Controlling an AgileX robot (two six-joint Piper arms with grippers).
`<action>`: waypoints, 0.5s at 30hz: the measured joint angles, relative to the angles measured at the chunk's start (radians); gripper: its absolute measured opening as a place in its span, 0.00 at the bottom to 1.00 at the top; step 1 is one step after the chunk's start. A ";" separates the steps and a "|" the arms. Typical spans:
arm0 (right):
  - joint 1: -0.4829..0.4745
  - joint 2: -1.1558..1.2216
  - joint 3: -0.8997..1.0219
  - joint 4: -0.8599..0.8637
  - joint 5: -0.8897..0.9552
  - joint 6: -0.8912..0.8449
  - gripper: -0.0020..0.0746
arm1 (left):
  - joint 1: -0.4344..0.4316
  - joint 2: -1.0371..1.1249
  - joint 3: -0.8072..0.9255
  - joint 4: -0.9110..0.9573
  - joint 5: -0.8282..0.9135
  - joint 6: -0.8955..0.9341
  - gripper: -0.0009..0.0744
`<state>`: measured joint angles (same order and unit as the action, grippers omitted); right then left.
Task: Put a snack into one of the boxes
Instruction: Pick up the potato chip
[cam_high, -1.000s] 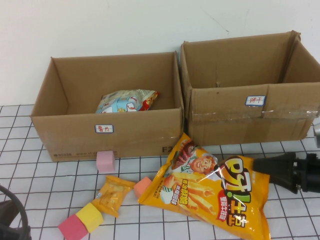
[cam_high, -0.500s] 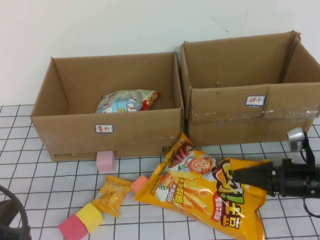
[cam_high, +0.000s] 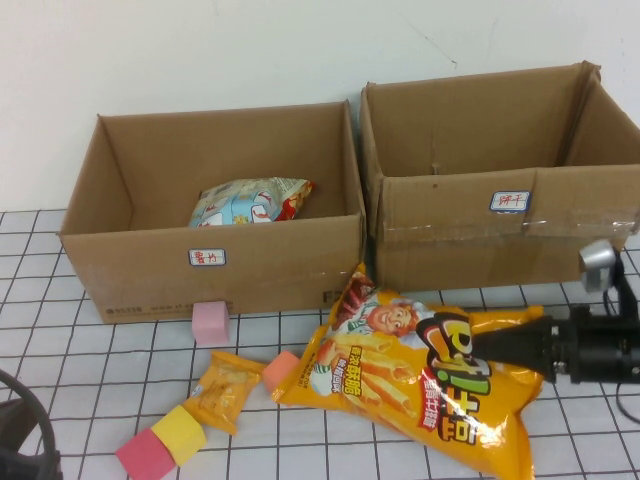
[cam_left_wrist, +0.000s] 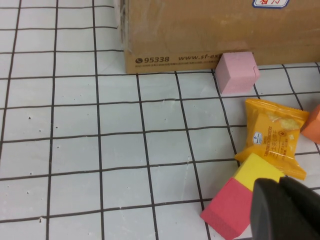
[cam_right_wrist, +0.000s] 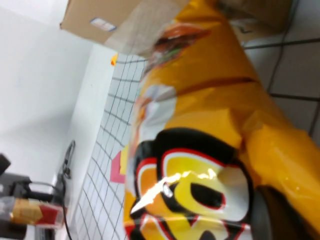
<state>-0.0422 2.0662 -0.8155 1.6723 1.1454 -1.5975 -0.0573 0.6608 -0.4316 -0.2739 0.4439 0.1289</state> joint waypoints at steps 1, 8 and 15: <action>0.000 -0.022 0.000 -0.013 -0.005 0.010 0.06 | 0.000 0.000 0.000 0.000 0.000 -0.002 0.01; 0.000 -0.299 0.002 -0.044 -0.013 0.057 0.05 | 0.000 0.000 0.010 0.000 -0.003 -0.004 0.01; 0.002 -0.517 0.006 -0.037 0.001 0.122 0.05 | 0.000 0.000 0.010 0.000 -0.003 -0.008 0.01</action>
<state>-0.0406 1.5488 -0.8097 1.6355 1.1469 -1.4760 -0.0573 0.6608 -0.4211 -0.2739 0.4413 0.1209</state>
